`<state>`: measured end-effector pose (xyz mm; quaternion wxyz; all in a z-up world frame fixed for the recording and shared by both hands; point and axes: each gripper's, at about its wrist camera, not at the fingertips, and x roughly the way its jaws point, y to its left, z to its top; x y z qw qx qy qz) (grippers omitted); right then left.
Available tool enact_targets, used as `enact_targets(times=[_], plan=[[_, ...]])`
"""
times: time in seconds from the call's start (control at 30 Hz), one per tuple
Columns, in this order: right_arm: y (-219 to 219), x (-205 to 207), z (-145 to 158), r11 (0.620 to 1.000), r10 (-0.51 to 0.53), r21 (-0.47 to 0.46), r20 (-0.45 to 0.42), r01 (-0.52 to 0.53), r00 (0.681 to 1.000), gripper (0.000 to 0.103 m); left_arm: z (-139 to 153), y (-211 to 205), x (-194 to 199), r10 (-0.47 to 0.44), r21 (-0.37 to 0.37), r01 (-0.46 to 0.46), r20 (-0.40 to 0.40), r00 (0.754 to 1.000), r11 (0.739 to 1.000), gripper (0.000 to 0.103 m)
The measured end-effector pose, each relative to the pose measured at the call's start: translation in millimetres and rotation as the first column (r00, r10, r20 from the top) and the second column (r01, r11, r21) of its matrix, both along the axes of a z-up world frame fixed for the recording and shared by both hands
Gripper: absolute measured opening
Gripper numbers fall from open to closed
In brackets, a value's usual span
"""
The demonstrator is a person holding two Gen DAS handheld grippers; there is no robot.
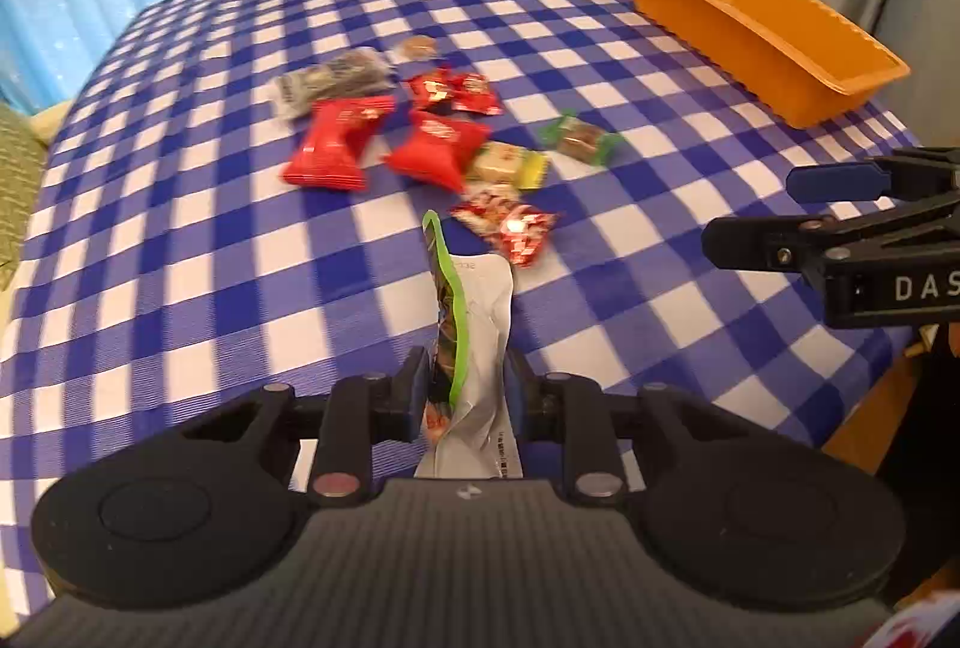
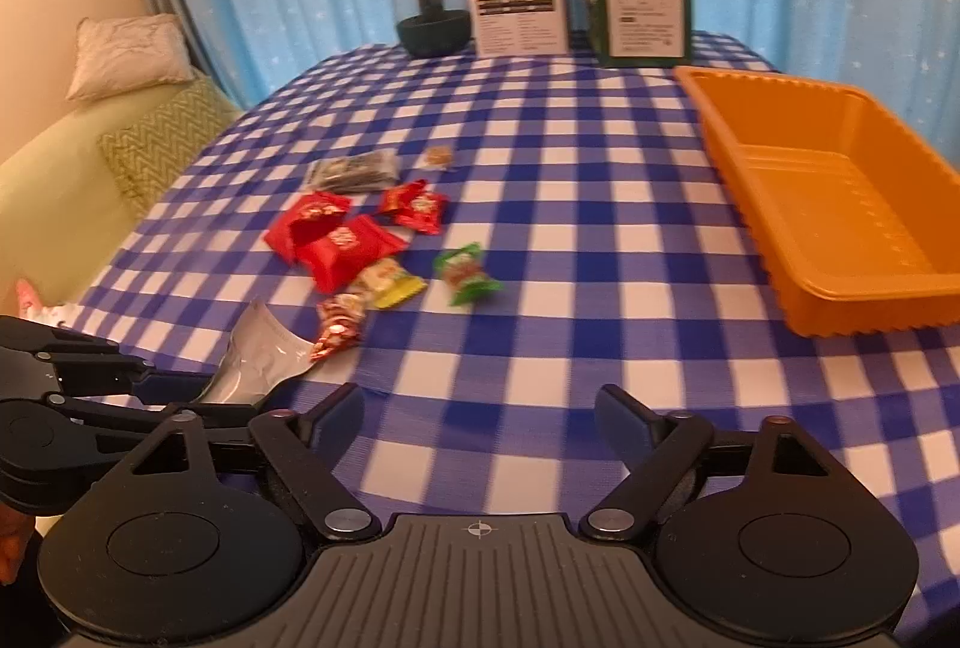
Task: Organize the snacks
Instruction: 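Grasp the white green-striped bag with the left gripper while the right gripper grasps a red-white wrapped candy, then carry the bag with the left gripper while the right gripper carries the candy over the orange tray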
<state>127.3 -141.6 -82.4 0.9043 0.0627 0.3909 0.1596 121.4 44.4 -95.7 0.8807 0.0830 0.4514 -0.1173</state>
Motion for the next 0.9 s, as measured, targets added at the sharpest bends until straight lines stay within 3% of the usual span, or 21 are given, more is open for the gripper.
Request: enact_targets(times=[0.4, 0.73, 0.9], plan=[[54.9, 33.1, -8.1, 0.993, 0.115, 0.024, 0.042, -0.116, 0.992, 0.055, 14.8, 51.2, 11.5, 0.213, -0.02, -0.212, 0.043, 0.976, 0.977, 0.023], [86.8, 55.5, -25.9, 0.985, 0.164, -0.056, 0.048, -0.161, 0.985, 0.032, 15.4, 56.9, 13.3, 0.264, -0.072, -0.261, 0.036, 0.964, 0.963, 0.024], [91.5, 56.0, -29.4, 0.982, 0.173, -0.08, 0.044, -0.17, 0.984, 0.026, 15.4, 56.3, 12.8, 0.272, -0.073, -0.269, 0.033, 0.962, 0.96, 0.023]])
